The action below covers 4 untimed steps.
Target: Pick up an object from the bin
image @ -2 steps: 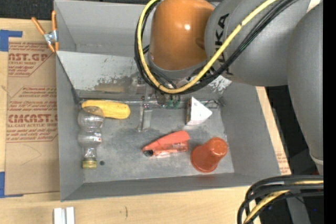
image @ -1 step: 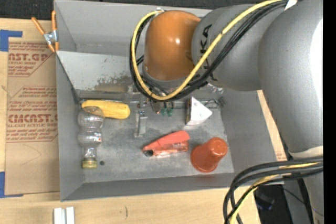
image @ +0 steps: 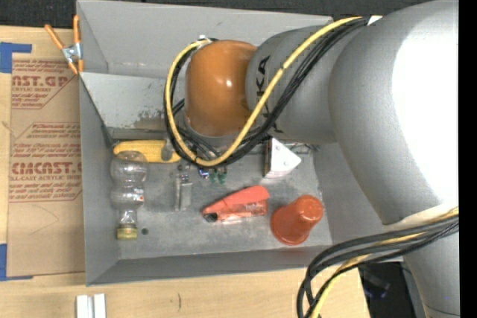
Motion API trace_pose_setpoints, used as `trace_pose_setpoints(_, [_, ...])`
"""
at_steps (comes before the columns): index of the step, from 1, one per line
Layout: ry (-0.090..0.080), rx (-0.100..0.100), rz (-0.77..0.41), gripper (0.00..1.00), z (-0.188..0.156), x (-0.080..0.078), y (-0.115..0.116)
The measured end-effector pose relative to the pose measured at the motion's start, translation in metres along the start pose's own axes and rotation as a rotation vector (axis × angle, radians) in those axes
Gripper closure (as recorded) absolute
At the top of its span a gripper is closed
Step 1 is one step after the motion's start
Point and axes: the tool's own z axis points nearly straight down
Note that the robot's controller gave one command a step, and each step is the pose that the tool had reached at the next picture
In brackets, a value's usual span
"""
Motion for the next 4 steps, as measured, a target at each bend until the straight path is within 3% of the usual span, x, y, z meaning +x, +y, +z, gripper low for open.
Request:
trace_pose_setpoints(1, [0.002,-0.004,-0.042,0.0,0.004,0.003,-0.029])
trace_pose_setpoints(2, [-0.003,0.0,-0.149,0.0,0.019,0.005,-0.082])
trace_pose_setpoints(3, [-0.001,0.0,-0.139,0.0,0.031,0.029,-0.099])
trace_pose_setpoints(4, [-0.003,-0.006,-0.058,0.0,0.034,0.038,-0.122])
